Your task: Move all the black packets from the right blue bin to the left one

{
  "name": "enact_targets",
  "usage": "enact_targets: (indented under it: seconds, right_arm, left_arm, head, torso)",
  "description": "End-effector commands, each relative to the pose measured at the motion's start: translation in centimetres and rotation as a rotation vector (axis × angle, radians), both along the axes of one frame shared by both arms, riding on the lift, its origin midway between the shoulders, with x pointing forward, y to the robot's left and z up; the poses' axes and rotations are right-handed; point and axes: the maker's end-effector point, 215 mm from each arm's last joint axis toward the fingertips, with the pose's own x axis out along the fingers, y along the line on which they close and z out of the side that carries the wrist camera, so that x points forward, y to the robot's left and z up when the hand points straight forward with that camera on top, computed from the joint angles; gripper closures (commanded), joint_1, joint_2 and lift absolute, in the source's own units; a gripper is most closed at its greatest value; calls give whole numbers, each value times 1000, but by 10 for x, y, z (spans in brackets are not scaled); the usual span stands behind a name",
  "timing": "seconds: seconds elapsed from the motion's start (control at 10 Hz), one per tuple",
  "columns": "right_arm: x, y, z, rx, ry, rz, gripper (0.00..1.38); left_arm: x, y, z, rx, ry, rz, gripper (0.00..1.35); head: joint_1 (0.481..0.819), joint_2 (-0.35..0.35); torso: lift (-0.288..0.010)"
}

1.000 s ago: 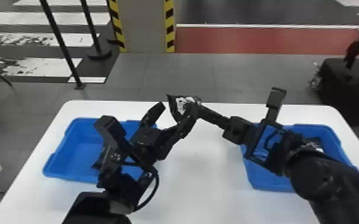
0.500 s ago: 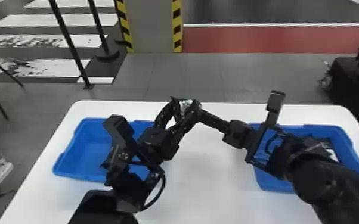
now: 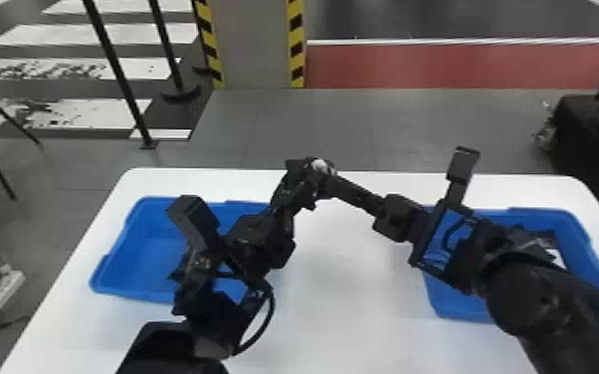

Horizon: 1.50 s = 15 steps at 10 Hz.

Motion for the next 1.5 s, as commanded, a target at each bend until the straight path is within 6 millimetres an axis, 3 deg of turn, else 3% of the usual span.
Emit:
enact_targets:
  seconds: [0.0,0.1,0.2,0.3,0.4,0.5,0.6,0.8,0.9,1.1,1.2,1.3,1.4]
  right_arm:
    - [2,-1,1,1,-7,-5,1122]
    - [3,-2,1,3,-11,-10,1019]
    - [3,-4,-3,-9,-10,-5,573]
    - [5,-12,-5,-34,-32,-17,128]
    - [8,-27,-13,-51,-27,-48,13]
    - [11,-51,-26,-94,-25,-95,110]
    - [12,-70,-40,-133,-8,-125,122]
    - [-6,-94,-72,-132,67,-158,119]
    - [-12,-102,-81,-140,81,-173,119]
    - [-9,-107,-75,-169,55,-188,119]
    - [-9,-107,-72,-173,47,-187,121]
    - [-6,-121,-65,-235,13,-218,121]
    - [-7,-142,-43,-333,-49,-297,121]
  left_arm:
    - [0,2,4,0,-14,6,1220]
    - [0,5,8,-3,-27,14,1219]
    - [3,16,13,4,-46,42,1219]
    - [6,43,14,32,-67,108,1219]
    - [9,76,17,69,-89,192,1219]
    - [13,114,6,185,-85,277,1219]
    - [13,149,-8,302,-65,346,1220]
    - [3,181,-37,429,-5,420,1219]
    - [-1,196,-64,512,76,433,1219]
    - [-14,221,-86,627,132,475,1217]
    - [-19,227,-74,616,89,513,909]
    - [-18,227,-55,554,38,535,320]
    - [-17,220,-41,512,-2,533,30]
  head:
    - [695,81]
    - [695,83]
    - [695,84]
    - [695,89]
    - [695,95]
    - [693,115]
    - [695,133]
    - [695,155]
    - [695,166]
    - [695,182]
    - [695,197]
    - [695,203]
    - [695,204]
  torso:
    - [-110]
    - [-110]
    - [-110]
    - [-110]
    - [-110]
    - [-110]
    - [-110]
    - [-110]
    - [-110]
    - [-110]
    - [-110]
    - [-110]
    - [-110]
